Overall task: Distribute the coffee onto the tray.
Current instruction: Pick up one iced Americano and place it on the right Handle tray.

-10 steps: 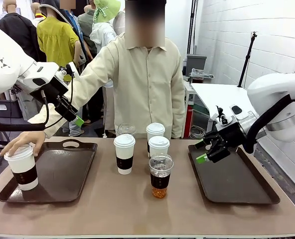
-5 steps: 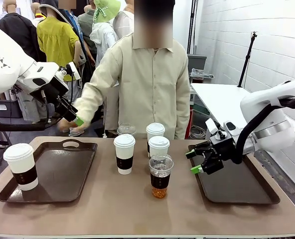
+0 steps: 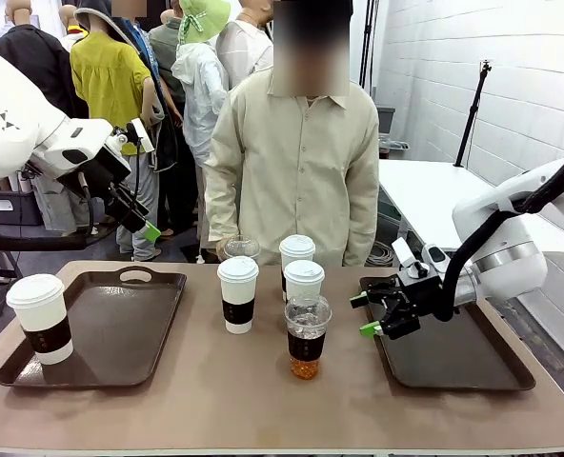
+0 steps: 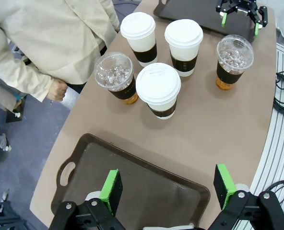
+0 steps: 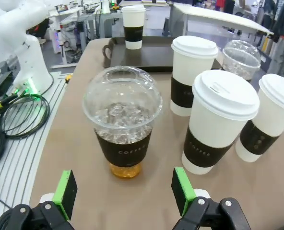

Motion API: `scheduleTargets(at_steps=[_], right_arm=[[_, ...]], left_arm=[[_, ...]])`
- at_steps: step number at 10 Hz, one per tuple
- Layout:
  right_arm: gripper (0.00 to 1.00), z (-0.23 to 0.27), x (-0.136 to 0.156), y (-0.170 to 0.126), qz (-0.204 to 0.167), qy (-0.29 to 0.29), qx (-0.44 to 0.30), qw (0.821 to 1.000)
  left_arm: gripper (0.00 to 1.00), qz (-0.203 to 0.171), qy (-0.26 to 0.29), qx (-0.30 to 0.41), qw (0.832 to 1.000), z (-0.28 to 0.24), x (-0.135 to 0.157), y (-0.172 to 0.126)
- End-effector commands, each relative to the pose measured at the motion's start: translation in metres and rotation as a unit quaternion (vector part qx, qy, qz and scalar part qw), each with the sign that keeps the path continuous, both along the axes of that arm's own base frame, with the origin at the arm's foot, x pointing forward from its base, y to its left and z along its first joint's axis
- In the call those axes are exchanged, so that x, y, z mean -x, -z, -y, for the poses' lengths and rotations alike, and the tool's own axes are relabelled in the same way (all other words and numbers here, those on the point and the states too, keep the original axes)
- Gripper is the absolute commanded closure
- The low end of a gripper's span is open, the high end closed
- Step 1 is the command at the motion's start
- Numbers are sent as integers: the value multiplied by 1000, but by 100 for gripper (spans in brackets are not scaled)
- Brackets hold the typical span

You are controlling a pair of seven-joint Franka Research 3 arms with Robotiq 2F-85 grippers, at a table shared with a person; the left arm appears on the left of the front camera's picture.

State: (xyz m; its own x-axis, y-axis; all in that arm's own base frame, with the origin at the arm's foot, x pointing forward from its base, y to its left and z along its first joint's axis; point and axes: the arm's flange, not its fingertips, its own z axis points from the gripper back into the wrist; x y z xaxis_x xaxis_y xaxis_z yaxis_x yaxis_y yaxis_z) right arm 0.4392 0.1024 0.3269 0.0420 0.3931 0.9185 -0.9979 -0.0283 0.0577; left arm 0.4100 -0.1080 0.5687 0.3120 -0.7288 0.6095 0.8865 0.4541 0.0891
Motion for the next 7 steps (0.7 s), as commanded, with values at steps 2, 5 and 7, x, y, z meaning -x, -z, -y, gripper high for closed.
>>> scheduleTargets(at_steps=[2, 5, 7], right_arm=[[0, -14, -7, 13, 17, 17, -11, 1000], [0, -15, -7, 13, 11, 27, 14, 999], [0, -14, -2, 15, -2, 11, -3, 1000]], left_arm=[[0, -2, 1, 3, 1000, -1, 0, 0], [0, -2, 1, 3, 1000, -1, 0, 0], [0, -2, 1, 3, 1000, -1, 0, 0]])
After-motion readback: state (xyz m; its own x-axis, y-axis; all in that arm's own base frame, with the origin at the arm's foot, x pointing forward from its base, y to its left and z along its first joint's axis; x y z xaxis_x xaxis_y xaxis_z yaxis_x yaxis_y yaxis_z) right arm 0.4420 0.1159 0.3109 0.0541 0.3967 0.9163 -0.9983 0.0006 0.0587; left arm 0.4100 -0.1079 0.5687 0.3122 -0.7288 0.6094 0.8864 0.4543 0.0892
